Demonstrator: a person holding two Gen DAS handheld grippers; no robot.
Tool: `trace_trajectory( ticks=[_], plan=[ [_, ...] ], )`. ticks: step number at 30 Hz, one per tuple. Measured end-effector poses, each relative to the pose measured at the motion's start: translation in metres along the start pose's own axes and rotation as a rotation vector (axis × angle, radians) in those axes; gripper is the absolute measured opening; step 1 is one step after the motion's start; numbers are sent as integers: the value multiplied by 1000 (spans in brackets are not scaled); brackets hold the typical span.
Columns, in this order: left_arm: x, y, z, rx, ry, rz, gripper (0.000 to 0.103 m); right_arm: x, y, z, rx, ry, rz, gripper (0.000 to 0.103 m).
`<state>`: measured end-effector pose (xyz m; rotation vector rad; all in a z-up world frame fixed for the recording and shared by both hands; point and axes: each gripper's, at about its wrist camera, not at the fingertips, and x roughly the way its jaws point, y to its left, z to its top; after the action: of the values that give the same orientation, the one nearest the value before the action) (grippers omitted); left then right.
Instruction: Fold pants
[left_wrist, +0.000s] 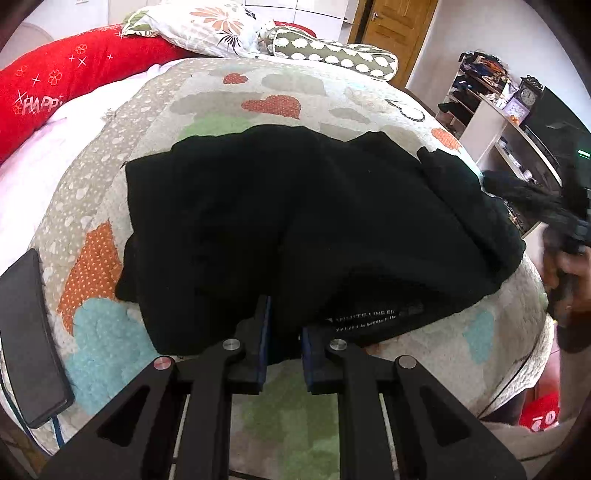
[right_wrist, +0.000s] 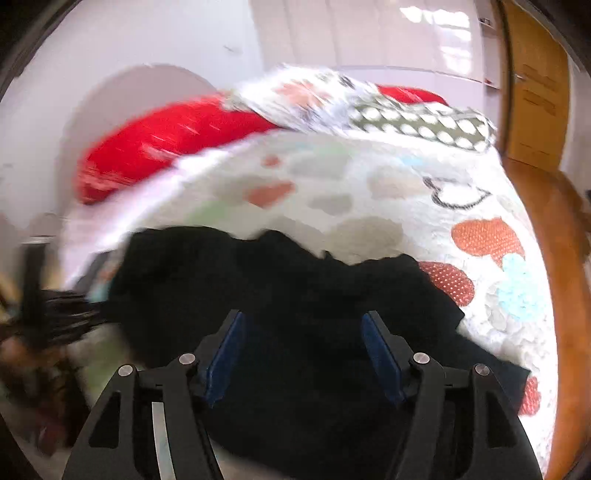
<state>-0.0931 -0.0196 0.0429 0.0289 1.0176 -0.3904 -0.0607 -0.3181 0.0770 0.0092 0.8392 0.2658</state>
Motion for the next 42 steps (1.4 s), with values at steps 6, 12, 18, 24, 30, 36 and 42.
trace_trajectory(
  ticks=[6,12,18,24,30,36,42],
  plan=[
    [-6,-1,0,2,-9,11,12,66,-1,8,-21,91,-92,6],
    [-9,5,-6,-21,-23,-7,14,-64,-65,-9,218,-145,41,5],
    [-7,6,-6,-35,-20,-5,14,-79,-138,-91,437,38,-139,27],
    [-19,7,-5,-19,-21,14,16,-122,-142,-90,450,-50,-208,30],
    [-42,3,-9,-13,-41,28,22,-82,-64,-24,191,-73,49,48],
    [-73,19,-12,-43,-82,84,28,4,43,42,-32,-41,286,48],
    [-76,58,-17,-163,-96,118,50,67,160,76,-322,21,387,61]
  ],
)
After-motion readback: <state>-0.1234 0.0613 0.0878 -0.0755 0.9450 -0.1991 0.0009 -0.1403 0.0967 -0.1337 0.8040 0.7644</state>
